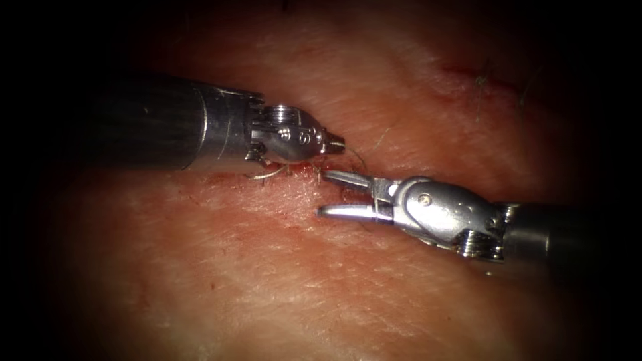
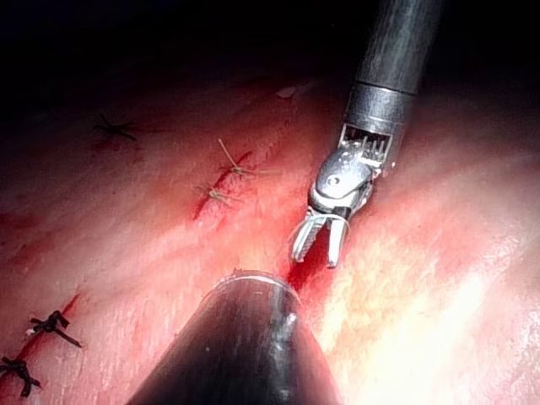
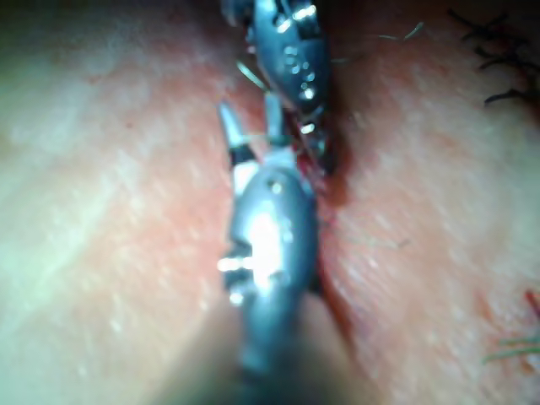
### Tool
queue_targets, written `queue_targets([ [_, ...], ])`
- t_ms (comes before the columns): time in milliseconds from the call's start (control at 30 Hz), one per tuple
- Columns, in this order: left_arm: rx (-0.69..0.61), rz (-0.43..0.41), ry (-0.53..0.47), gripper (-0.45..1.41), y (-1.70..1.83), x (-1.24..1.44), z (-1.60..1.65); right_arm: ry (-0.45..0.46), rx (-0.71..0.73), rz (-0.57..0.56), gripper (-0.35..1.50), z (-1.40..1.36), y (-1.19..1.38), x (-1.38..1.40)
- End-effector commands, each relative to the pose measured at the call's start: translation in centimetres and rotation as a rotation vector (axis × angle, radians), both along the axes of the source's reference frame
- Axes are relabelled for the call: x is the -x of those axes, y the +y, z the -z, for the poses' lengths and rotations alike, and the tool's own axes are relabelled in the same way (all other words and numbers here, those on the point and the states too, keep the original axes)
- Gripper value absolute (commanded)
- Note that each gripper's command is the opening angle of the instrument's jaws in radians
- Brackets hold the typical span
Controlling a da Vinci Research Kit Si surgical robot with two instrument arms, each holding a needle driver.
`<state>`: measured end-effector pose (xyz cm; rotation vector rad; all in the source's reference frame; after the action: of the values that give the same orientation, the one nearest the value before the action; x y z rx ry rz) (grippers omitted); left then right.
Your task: Wound Closure
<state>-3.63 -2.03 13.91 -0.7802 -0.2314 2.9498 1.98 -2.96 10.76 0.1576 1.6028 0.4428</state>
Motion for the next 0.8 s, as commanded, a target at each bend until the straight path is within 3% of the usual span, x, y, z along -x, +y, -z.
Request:
queue_targets([
  [33, 0.000, 0.000, -0.003, -0.45, -0.01, 0.06, -0.06, 0.006, -0.001, -0.008, 0.52, -0.05, 0.00, -0.05],
  [167, -0.006, 0.001, -0.008, -0.45, -0.14, 0.06, -0.12, 0.016, -0.016, -0.130, 0.71, -0.04, 0.13, -0.03],
  [333, -0.008, -0.004, -0.016, -0.45, -0.27, 0.13, -0.20, -0.054, -0.008, -0.211, 0.73, -0.18, -0.02, -0.09],
  [533, -0.007, -0.005, -0.012, -0.45, -0.49, 0.01, -0.11, -0.110, -0.110, -0.335, 0.66, -0.39, -0.13, 0.01],
  [800, -0.010, -0.008, -0.010, -0.45, -0.63, 0.02, 0.04, -0.103, -0.281, -0.499, 0.62, -0.63, -0.17, 0.12],
])
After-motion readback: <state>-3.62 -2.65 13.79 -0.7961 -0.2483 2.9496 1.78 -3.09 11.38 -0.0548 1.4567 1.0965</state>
